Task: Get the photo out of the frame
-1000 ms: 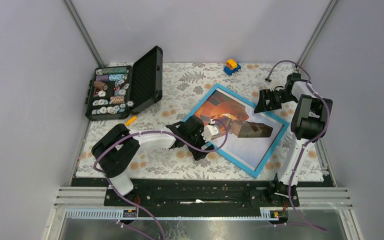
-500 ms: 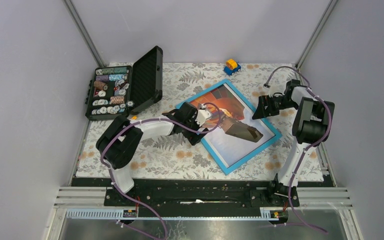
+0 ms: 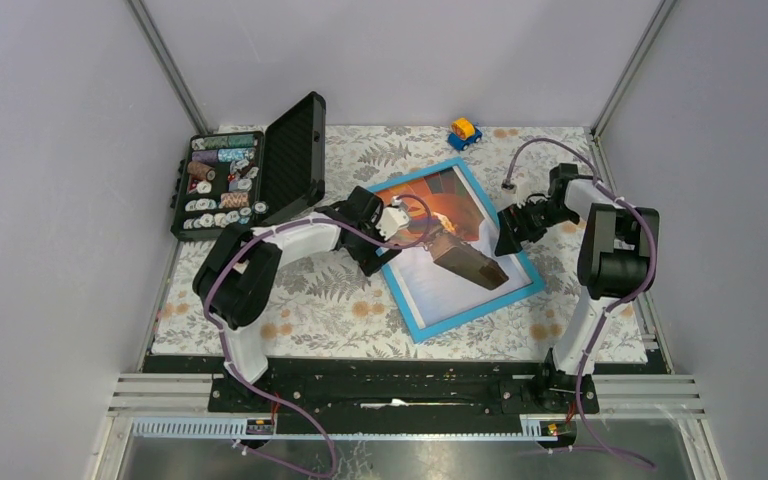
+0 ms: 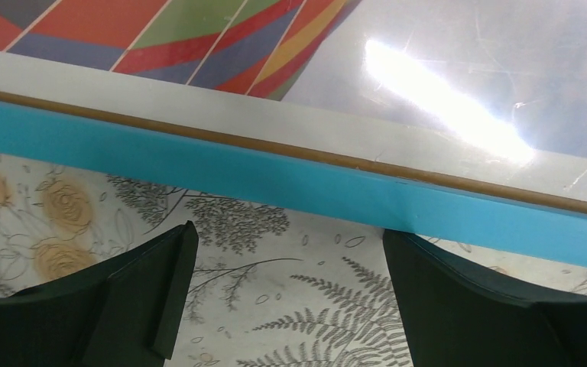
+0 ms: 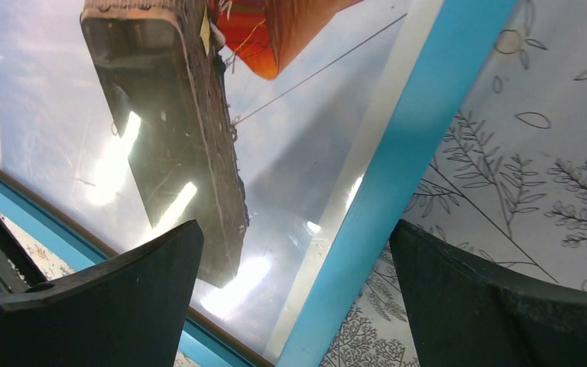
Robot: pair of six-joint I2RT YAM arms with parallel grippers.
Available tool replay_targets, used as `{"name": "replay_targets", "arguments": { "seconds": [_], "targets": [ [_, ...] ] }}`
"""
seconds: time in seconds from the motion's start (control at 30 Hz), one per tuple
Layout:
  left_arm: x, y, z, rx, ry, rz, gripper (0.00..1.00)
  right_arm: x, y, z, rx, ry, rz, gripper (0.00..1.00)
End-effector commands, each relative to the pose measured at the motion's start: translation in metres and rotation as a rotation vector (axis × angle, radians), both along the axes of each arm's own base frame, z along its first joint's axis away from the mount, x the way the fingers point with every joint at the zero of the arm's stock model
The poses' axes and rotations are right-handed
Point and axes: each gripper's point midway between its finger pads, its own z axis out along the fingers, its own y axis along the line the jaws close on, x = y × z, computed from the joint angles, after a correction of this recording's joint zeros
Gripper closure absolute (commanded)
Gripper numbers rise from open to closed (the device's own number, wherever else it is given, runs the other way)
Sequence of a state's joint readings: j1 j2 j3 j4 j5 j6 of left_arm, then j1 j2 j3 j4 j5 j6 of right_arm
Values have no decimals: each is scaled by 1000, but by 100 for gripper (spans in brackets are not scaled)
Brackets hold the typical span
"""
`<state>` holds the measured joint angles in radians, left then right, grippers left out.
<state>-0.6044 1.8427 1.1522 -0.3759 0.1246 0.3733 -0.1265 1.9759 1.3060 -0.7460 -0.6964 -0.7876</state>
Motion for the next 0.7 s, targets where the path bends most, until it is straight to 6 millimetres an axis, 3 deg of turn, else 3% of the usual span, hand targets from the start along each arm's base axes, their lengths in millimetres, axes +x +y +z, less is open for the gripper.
{"name": "replay_targets", "arguments": {
  "seconds": [0.0,0.33,0.67],
  "targets": [
    [22,-1,-9,25,-78,-74,1,-117,33,-25,38,484,77,0],
    [32,-14,-2,-12,-134,-310,1,-168,33,-24,14,528,213,0],
    [53,-30,-4,-14,-169,-421,1,-194,25,-25,-10,552,267,0]
  ]
}}
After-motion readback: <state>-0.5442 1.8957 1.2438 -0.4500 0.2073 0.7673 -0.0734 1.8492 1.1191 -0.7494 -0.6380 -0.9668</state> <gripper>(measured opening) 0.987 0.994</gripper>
